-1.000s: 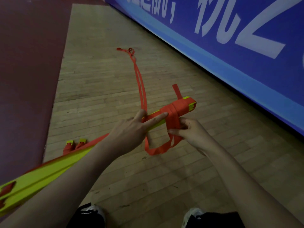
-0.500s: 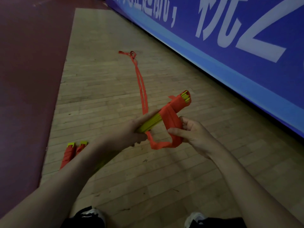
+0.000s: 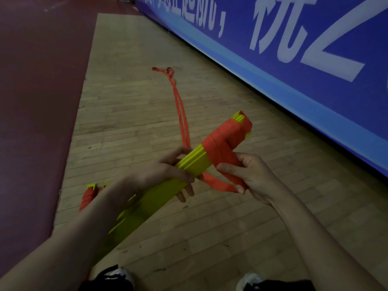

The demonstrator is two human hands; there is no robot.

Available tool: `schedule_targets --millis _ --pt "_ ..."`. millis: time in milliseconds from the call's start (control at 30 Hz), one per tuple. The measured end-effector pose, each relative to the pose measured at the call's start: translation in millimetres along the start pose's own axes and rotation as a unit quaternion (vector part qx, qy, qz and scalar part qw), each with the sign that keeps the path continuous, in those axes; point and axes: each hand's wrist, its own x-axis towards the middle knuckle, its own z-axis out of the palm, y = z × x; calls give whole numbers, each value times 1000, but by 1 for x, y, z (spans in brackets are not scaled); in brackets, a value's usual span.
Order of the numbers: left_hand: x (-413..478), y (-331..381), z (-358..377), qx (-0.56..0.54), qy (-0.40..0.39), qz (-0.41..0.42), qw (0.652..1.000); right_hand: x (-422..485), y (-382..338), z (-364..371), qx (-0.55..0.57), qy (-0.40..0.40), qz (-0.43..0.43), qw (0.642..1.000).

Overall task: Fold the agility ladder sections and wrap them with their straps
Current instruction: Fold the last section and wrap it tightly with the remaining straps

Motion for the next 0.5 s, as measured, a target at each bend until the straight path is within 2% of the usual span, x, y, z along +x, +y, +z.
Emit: schedule_targets --millis 100,167,367,500 --pt "0 -1 5 -35 -22 11 999 -1 1 5 6 34 -14 999" --pt "1 -1 7 -73 -43 23 996 -1 0 8 37 29 -23 999" --pt "5 -3 9 -132 -147 9 980 -5 -1 -1 120 -139 -6 983" --pt "6 -3 10 -159 -172 3 972 -7 -4 -2 144 -178 -3 973"
